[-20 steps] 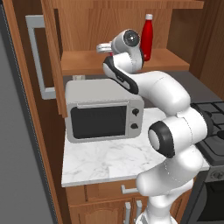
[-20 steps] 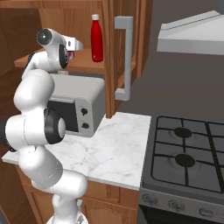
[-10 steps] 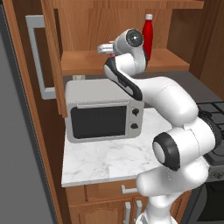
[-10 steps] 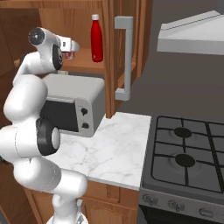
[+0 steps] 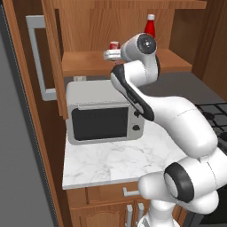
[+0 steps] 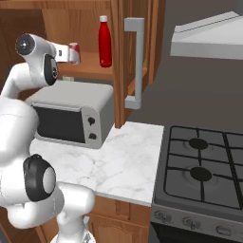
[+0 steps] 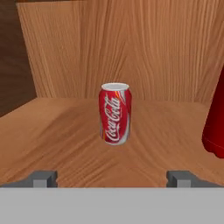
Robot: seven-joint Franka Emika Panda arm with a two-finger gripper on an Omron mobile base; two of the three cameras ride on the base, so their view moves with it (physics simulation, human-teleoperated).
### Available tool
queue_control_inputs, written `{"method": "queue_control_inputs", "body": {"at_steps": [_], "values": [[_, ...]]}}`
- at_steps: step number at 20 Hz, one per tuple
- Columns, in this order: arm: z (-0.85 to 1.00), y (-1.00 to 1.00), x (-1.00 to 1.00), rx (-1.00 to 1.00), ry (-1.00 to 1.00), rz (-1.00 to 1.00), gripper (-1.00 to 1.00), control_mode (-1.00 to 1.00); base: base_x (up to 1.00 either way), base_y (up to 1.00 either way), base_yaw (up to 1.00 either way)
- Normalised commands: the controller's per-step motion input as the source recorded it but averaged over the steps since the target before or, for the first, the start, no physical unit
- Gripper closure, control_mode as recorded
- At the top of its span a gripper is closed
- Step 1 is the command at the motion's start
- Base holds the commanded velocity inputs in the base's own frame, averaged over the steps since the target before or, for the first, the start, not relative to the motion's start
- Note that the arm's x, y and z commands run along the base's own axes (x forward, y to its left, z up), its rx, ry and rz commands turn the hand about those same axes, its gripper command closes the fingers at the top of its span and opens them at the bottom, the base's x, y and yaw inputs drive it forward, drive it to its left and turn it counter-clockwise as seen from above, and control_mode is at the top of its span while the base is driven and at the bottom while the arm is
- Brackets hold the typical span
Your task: Pick the water bottle, can from the counter and place them in the open cabinet.
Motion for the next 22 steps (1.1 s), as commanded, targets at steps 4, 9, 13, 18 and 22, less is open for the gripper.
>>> {"method": "queue_control_inputs", "body": {"at_steps": [4,9,13,18,22], "values": [[0.11,-0.14,-0.88,0.00,0.00,0.00,-1.00,-1.00,0.00,0.00,0.00],[0.17,-0.16,-0.91,0.00,0.00,0.00,-1.00,-1.00,0.00,0.00,0.00],[0.17,-0.16,-0.99,0.00,0.00,0.00,-1.00,-1.00,0.00,0.00,0.00],[0.15,-0.16,-1.00,0.00,0.00,0.00,-1.00,-1.00,0.00,0.00,0.00],[0.14,-0.15,-1.00,0.00,0.00,0.01,-1.00,-1.00,0.00,0.00,0.00]]}}
